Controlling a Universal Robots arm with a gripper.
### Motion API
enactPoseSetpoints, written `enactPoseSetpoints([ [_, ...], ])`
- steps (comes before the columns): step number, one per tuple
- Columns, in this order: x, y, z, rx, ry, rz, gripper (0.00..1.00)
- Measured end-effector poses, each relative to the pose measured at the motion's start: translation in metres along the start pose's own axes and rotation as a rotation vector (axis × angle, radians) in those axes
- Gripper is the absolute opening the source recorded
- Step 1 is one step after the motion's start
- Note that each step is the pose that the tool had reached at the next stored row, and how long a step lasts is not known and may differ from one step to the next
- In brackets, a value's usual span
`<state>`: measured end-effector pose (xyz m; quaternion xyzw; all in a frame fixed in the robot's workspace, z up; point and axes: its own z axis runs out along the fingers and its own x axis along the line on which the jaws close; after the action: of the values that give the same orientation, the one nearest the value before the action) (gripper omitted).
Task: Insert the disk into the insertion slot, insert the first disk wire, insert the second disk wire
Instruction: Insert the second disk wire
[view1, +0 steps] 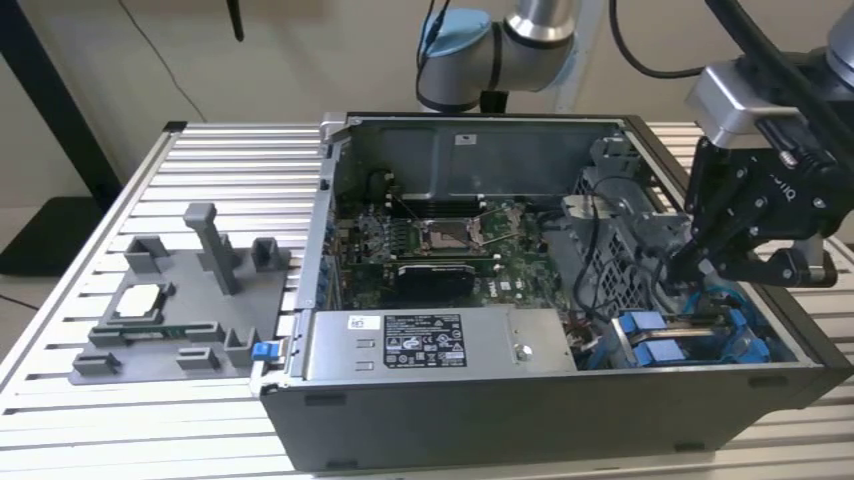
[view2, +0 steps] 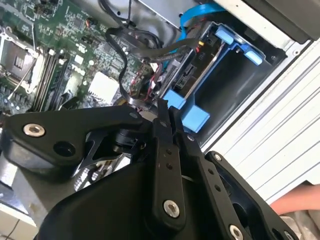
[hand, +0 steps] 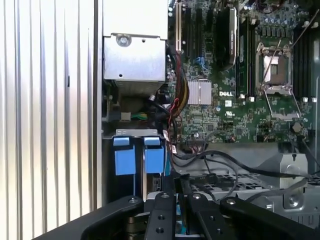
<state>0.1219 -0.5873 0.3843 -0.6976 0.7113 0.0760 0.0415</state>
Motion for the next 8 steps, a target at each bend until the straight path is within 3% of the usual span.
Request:
enactPoseSetpoints([
  [8,0.0096,0.0058,0.0038,0.0548,-0.0109,-0.017,0.0],
])
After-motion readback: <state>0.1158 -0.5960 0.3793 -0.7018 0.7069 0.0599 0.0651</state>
